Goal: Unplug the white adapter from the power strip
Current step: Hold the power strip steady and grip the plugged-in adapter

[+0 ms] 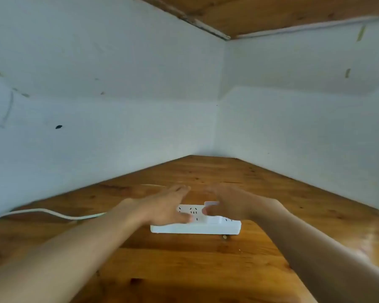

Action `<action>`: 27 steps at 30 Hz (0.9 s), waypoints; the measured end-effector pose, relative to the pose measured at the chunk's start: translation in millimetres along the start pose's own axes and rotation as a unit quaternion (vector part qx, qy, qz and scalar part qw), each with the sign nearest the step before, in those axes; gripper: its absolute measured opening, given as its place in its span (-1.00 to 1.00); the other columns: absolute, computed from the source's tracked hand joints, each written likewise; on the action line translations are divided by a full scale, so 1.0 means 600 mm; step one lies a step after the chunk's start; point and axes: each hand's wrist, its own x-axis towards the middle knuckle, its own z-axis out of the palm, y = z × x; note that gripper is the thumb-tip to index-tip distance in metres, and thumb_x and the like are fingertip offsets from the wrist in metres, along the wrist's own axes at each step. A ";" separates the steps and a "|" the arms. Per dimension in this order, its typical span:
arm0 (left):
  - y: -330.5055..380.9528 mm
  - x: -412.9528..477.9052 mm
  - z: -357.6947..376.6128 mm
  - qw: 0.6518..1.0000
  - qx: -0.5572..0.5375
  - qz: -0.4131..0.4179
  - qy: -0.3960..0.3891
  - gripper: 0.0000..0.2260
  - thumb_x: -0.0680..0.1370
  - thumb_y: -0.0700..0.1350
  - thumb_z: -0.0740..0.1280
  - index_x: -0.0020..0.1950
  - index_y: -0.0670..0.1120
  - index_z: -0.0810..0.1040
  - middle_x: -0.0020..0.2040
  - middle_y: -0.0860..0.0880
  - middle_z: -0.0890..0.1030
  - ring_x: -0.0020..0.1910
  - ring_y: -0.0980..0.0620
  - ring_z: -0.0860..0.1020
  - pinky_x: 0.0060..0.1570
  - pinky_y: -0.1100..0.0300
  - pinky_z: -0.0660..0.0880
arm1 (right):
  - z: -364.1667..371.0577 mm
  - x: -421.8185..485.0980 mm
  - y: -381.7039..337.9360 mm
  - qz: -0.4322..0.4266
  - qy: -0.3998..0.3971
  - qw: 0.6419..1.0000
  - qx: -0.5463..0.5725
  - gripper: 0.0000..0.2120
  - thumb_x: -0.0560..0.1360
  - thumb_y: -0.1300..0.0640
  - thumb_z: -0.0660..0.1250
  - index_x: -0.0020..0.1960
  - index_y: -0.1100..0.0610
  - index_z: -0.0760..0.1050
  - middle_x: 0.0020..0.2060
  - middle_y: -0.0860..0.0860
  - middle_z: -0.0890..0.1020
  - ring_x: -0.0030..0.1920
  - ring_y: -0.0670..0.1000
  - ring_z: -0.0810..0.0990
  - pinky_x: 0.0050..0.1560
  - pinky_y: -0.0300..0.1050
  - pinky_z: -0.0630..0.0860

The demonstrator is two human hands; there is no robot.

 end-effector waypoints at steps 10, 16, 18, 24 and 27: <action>0.004 -0.004 0.060 0.991 0.126 0.044 -0.031 -0.44 0.64 0.12 0.00 0.52 -0.04 -0.18 0.57 -0.01 -0.15 0.51 0.06 -0.18 0.43 0.12 -0.17 | 0.031 0.009 0.023 -0.001 0.013 1.000 -0.026 -0.65 0.53 0.00 0.36 0.28 0.01 0.43 0.24 0.01 0.54 0.17 0.05 0.52 0.19 0.01 0.49; -0.006 -0.003 0.081 0.983 0.172 0.067 0.005 -0.47 0.65 0.10 -0.06 0.51 -0.04 -0.23 0.55 0.00 -0.20 0.49 0.10 -0.24 0.37 0.19 -0.26 | 0.032 0.016 0.028 -0.024 0.025 0.999 -0.027 -0.70 0.51 0.02 0.39 0.21 0.05 0.48 0.11 -0.01 0.57 0.06 0.01 0.52 0.05 -0.11 0.46; -0.005 -0.003 0.081 0.983 0.171 0.069 0.008 -0.47 0.65 0.09 -0.05 0.51 -0.04 -0.22 0.55 -0.01 -0.20 0.49 0.10 -0.24 0.38 0.19 -0.25 | 0.032 0.019 0.030 -0.024 0.030 0.999 -0.033 -0.70 0.49 0.01 0.41 0.19 0.05 0.50 0.09 -0.03 0.57 0.03 0.00 0.52 0.04 -0.11 0.47; -0.003 -0.007 0.084 0.982 0.173 0.069 0.022 -0.48 0.65 0.07 -0.04 0.51 -0.03 -0.21 0.55 -0.01 -0.19 0.49 0.09 -0.24 0.44 0.13 -0.20 | 0.022 0.026 0.031 -0.037 0.032 0.998 -0.036 -0.70 0.46 0.01 0.46 0.15 0.05 0.53 -0.02 -0.08 0.50 -0.03 -0.02 0.48 -0.20 -0.28 0.33; -0.003 -0.006 0.085 0.982 0.176 0.070 0.025 -0.49 0.65 0.07 -0.05 0.51 -0.03 -0.22 0.55 0.00 -0.20 0.48 0.10 -0.24 0.44 0.14 -0.21 | 0.022 0.028 0.034 -0.040 0.034 0.998 -0.035 -0.71 0.45 0.01 0.46 0.13 0.05 0.54 -0.03 -0.07 0.51 -0.06 -0.03 0.48 -0.23 -0.28 0.30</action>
